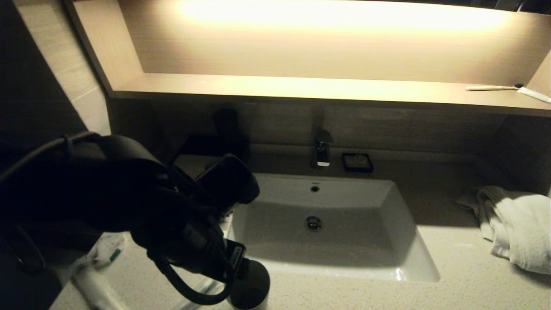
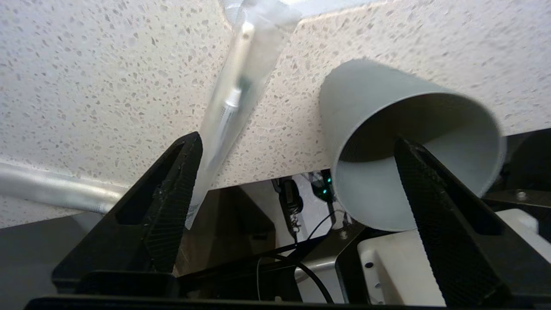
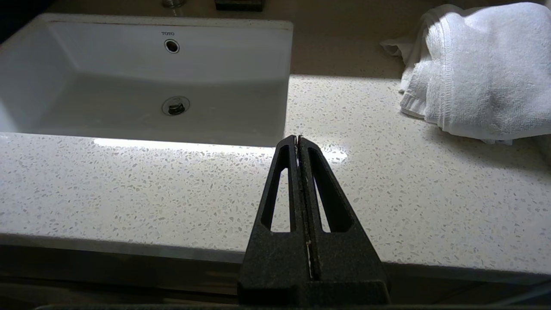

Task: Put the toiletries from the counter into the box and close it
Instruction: Pick up the cup

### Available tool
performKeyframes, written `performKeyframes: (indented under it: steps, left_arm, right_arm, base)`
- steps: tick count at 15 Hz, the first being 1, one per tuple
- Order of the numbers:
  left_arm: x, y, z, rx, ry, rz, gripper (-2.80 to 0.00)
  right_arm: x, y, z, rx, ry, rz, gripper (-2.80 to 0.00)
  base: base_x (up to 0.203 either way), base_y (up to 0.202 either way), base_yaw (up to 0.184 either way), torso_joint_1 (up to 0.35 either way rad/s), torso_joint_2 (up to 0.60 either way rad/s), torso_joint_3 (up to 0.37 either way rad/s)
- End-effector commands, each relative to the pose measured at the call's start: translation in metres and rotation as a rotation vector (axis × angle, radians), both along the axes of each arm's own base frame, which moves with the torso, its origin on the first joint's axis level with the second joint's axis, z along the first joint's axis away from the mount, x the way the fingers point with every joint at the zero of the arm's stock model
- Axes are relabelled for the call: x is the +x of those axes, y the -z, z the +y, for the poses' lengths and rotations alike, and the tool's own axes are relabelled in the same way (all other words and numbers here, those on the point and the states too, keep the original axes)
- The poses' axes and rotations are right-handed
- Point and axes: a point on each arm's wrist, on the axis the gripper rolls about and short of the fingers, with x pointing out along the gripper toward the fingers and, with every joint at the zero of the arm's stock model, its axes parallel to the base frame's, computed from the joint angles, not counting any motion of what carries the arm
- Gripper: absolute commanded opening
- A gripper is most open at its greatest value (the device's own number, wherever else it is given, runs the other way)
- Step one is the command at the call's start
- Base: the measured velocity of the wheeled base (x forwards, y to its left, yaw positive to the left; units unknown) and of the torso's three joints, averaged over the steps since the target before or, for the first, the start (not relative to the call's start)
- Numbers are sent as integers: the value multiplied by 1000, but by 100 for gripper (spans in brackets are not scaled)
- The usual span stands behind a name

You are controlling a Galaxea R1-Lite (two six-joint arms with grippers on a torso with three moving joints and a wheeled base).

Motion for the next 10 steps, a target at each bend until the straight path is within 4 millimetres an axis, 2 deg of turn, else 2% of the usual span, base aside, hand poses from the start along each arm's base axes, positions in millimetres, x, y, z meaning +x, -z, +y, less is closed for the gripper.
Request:
performKeyframes:
  steps: [1, 10]
  left_arm:
    - [2, 8, -2, 22, -6, 23, 0]
    - [5, 20, -5, 53, -6, 56, 0]
  right_arm:
    - [0, 0, 0, 0, 0, 0, -280]
    - [0, 0, 0, 0, 0, 0, -280]
  base:
    - [0, 0, 0, 0, 0, 0]
    - [0, 0, 0, 0, 0, 0]
